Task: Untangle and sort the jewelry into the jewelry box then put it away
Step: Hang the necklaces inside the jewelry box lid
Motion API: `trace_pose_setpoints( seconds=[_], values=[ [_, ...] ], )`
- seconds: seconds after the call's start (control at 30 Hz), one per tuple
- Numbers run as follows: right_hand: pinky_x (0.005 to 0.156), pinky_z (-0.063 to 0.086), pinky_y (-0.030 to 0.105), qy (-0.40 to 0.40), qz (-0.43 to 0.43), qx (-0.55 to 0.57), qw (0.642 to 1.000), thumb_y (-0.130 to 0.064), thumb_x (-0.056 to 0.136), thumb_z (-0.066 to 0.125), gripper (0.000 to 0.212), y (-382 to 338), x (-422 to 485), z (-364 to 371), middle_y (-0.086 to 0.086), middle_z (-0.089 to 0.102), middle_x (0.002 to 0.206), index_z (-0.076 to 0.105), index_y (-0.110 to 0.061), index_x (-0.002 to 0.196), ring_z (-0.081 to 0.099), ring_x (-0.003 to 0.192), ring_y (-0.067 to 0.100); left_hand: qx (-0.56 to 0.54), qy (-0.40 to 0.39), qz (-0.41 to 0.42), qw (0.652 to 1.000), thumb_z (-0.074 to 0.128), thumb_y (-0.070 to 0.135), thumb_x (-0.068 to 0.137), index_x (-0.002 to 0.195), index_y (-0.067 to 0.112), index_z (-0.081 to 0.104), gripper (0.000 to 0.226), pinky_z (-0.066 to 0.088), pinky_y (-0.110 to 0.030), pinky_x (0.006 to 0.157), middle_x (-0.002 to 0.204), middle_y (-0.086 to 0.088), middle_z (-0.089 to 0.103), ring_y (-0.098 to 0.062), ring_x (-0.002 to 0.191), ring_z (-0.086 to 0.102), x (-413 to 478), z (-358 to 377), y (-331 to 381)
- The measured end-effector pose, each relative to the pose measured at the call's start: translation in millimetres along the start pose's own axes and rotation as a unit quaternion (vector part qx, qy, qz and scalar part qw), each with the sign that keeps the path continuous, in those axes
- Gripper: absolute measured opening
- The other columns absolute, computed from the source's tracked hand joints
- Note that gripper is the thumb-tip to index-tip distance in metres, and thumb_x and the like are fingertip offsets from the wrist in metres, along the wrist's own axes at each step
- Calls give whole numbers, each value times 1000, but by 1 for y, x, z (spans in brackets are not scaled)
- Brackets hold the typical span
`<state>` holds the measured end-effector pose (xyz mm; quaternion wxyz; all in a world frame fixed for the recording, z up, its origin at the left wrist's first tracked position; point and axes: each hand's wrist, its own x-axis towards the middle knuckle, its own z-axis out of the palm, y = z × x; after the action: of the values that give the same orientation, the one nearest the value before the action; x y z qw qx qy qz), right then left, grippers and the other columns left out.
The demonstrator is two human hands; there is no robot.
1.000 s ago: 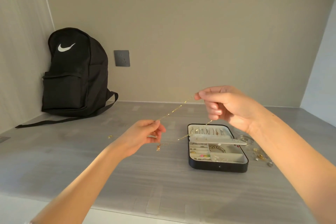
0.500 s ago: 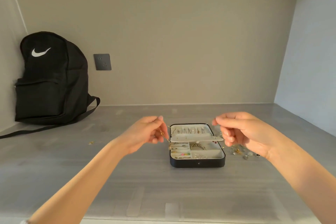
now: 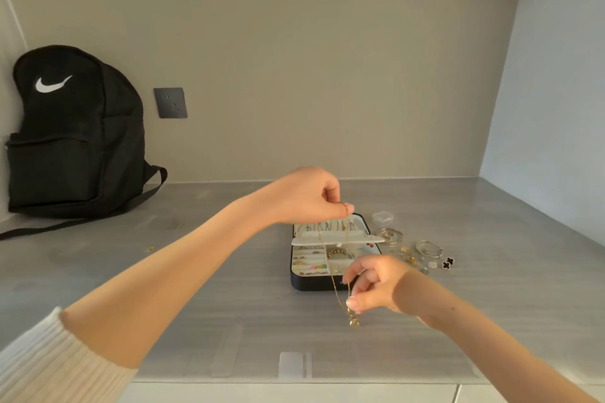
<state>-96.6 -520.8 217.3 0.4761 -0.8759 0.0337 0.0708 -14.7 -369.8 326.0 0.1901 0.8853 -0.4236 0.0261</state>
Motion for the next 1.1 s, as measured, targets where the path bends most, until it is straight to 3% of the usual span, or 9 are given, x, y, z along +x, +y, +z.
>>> trace_pose_setpoints(
  seconds=[0.13,0.23,0.33,0.43,0.53,0.67,0.8,0.93,1.1],
  values=[
    [83,46,20,51,-48,-67,995,-22,75,77,29,-9,1,-1,-7,62,102,59,-36,93,59,93,5,37,-23,11,999,68,28,80,74,20,55,17,32,-13,47,63,13,50,-1,54,44,5,-3,12],
    [92,46,24,81,-95,52,991,-23,71,80,26,-26,-4,-12,-5,68,100,67,-29,92,63,97,8,45,-69,2,997,69,15,76,84,18,54,17,35,-21,53,69,12,52,-5,61,48,10,-7,19],
    [82,53,28,54,-121,208,969,-7,81,67,8,-47,-6,-26,8,65,76,65,-8,88,65,75,23,22,-92,-10,995,62,9,78,91,15,53,17,39,-26,61,73,5,58,-10,65,50,13,-16,27],
    [62,54,28,70,-108,177,976,-11,87,62,12,-68,-3,-35,4,57,55,63,0,84,56,52,17,-23,-83,-14,996,53,4,80,83,17,50,14,39,-25,59,67,-1,59,-13,60,49,17,-25,33],
    [47,42,23,92,-107,132,981,-22,87,63,25,-85,0,-43,-3,44,43,61,-2,72,42,40,11,-56,-58,-6,997,44,4,83,81,18,49,15,39,-26,59,75,-8,63,-15,63,51,23,-36,35],
    [40,32,21,110,-129,139,976,-22,92,56,25,-105,6,-60,-7,31,36,61,-4,75,30,35,11,-103,30,3,994,43,7,87,82,19,51,15,41,-23,56,78,-3,66,-13,63,58,36,-49,21],
    [40,35,21,131,-171,131,968,-16,94,52,24,-125,11,-84,-6,35,35,59,-6,74,32,34,11,-120,122,-28,985,44,5,87,79,16,54,17,41,-21,56,76,-3,64,-16,65,59,57,-38,-20],
    [43,39,20,161,-214,122,956,-18,94,51,25,-141,21,-109,-5,42,38,59,-8,72,39,37,12,-3,39,-57,998,42,2,89,96,9,64,24,34,-19,70,101,-6,66,-18,91,58,77,20,-75],
    [47,45,24,179,-236,132,946,-22,94,53,26,-147,49,-127,-3,47,44,61,-10,72,44,44,14,-16,-43,-141,989,40,9,95,107,11,62,26,42,-27,91,118,-5,62,-20,108,56,99,99,-129]
  ],
)
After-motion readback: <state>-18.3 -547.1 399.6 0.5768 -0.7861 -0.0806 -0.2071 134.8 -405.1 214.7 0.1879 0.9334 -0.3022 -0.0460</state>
